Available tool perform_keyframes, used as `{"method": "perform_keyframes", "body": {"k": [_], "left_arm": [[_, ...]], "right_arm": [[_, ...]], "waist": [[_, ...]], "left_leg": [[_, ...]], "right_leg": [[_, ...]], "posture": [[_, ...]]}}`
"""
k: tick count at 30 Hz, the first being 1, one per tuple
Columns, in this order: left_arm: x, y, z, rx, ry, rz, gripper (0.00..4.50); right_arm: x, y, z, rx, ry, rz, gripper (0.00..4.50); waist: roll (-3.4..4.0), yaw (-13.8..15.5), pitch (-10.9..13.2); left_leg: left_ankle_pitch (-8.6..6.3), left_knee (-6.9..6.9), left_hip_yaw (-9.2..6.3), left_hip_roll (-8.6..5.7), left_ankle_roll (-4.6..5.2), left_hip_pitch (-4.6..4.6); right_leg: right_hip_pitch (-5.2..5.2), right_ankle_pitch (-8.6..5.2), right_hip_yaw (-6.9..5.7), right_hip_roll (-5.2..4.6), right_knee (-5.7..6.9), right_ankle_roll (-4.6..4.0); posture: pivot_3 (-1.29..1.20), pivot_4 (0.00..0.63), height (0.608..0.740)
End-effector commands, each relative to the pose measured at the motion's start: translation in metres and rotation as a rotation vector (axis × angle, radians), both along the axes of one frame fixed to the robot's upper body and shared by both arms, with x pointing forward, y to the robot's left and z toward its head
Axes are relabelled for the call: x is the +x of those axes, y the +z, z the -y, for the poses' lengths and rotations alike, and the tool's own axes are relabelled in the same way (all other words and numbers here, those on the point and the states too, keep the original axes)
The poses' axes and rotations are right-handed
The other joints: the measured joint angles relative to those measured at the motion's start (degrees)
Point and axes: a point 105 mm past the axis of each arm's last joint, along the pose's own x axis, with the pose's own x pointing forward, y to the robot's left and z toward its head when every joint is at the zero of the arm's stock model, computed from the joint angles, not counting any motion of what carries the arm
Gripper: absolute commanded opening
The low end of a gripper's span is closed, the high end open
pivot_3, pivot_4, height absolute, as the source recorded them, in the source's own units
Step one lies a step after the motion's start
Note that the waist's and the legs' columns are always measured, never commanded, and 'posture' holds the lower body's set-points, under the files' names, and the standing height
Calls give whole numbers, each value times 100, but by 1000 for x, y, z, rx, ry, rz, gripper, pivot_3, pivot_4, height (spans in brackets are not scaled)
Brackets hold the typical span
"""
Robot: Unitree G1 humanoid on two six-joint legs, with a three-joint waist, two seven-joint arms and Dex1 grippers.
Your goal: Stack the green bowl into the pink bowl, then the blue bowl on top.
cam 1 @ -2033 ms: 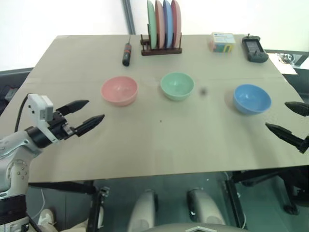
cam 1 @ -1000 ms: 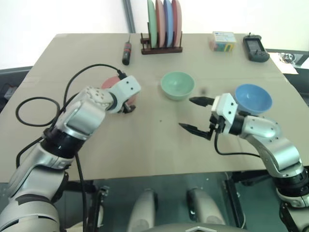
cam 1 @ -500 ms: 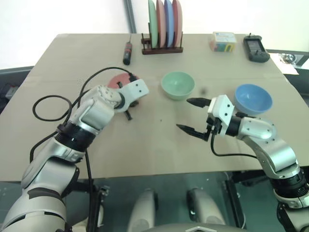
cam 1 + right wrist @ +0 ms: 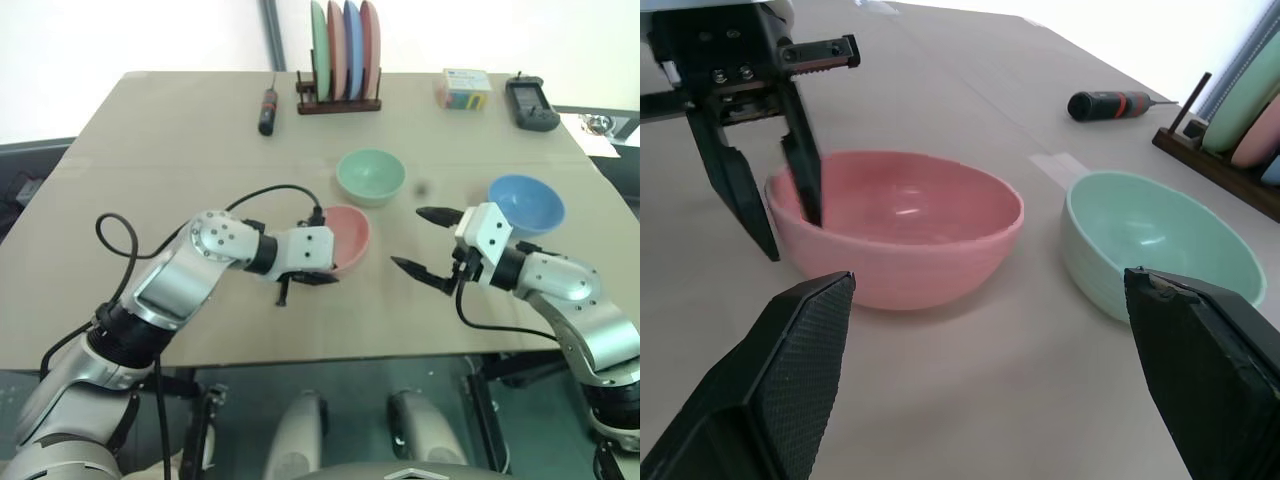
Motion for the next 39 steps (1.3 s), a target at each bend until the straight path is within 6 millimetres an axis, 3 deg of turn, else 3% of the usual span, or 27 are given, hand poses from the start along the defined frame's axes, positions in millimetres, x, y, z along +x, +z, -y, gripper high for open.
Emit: {"method": "perform_keyframes", "body": {"k": [1, 5, 9, 12, 17, 19, 21, 24, 27, 30, 33, 34, 35, 36, 38, 39], "left_arm": [[6, 8, 4, 5, -10, 51, 2850], [9, 14, 5, -42, 7, 68, 4456], [8, 33, -6, -174, 57, 103, 4488], [3, 60, -17, -394, 54, 209, 4488], [-5, 65, -53, -568, 181, 129, 4488], [-13, 62, -69, -655, 242, -26, 4488], [-18, 62, -82, -700, 288, -4, 4488], [-27, 64, -94, -751, 352, 36, 4488], [-30, 61, -111, -766, 495, 112, 4488], [-49, 64, -105, -849, 397, -9, 4488], [-58, 67, -106, -837, 408, 42, 4488], [-61, 67, -106, -826, 421, 72, 4500], [-62, 67, -107, -815, 435, 90, 4500], [-63, 65, -108, -808, 459, 96, 4500], [-65, 65, -106, -834, 462, 72, 4500], [-66, 66, -105, -850, 460, 84, 4500]], "right_arm": [[-8, 12, 7, 6, -11, 46, 4500], [-18, 6, 19, -1, -22, 13, 4500], [-30, 3, 39, 8, -69, -27, 4500], [-25, 4, 52, -21, -123, 6, 4500], [19, 3, 42, -111, -134, 65, 4500], [51, 3, 35, -251, -172, 173, 4500], [84, 4, 18, -346, -152, 250, 4500], [118, 6, -9, -430, -85, 314, 4500], [137, 1, -27, -525, -22, 364, 4500], [146, -3, -39, -579, 17, 382, 4500], [149, -15, -48, -647, 62, 382, 4500], [150, -17, -51, -654, 72, 371, 3964], [150, -20, -53, -665, 84, 365, 3787], [150, -21, -54, -673, 92, 364, 3194], [150, -21, -55, -672, 99, 363, 2621], [150, -21, -55, -674, 102, 365, 2080]], "waist": [[0, -2, 0], [0, -3, 0], [0, -9, 0], [1, -58, 0], [2, -116, -1], [1, -116, -2], [3, -117, -1], [1, -166, 3], [-1, -142, 2], [-3, -123, 3], [-2, -103, 3], [-2, -99, 3], [-2, -108, 3], [-2, -111, 3], [-1, -108, 3], [-1, -107, 3]], "left_leg": [[0, -2, 0, 0, 0, 0], [0, -6, -2, 0, 0, -3], [0, -6, -2, 0, 0, -2], [0, -7, -1, 3, 0, 0], [0, -3, 13, 8, 0, 19], [1, -1, 13, 8, 1, 24], [1, 1, 13, 9, 1, 23], [1, -2, 16, 8, 0, 9], [-1, -22, 4, 4, -2, -5], [-1, -34, 7, -2, -3, -13], [-1, -38, 5, -4, -4, -16], [-1, -38, 9, -5, -4, -12], [-1, -38, 7, -5, -4, -10], [-1, -37, 7, -4, -4, -7], [0, -36, 5, -4, -4, -1], [0, -36, 5, -4, -4, 1]], "right_leg": [[-1, 2, 0, 0, 1, 3], [-2, 21, -1, 1, -2, 3], [-1, 19, -1, 0, -4, 6], [-2, 19, -1, 0, -2, 6], [1, 1, 8, 3, 6, 1], [3, 0, 8, 4, 11, 0], [3, 0, 9, 5, 11, 0], [-10, 16, 10, 3, 5, -21], [-17, 27, 0, -4, -2, -5], [-25, 28, 0, -14, -11, -6], [-25, 28, -4, -18, -17, -6], [-25, 28, -1, -19, -15, -6], [-24, 28, -1, -19, -13, -7], [-24, 28, -2, -18, -7, -8], [-22, 28, -1, -16, 1, -8], [-22, 27, -1, -15, 3, -9]], "posture": [[0, 150, 740], [0, 150, 740], [0, 150, 740], [0, 150, 740], [0, 150, 740], [0, 150, 740], [0, 150, 740], [0, 150, 740], [0, 150, 740], [0, 150, 740], [0, 150, 740], [0, 150, 740], [0, 150, 740], [0, 150, 740], [0, 150, 740], [0, 150, 740]]}}
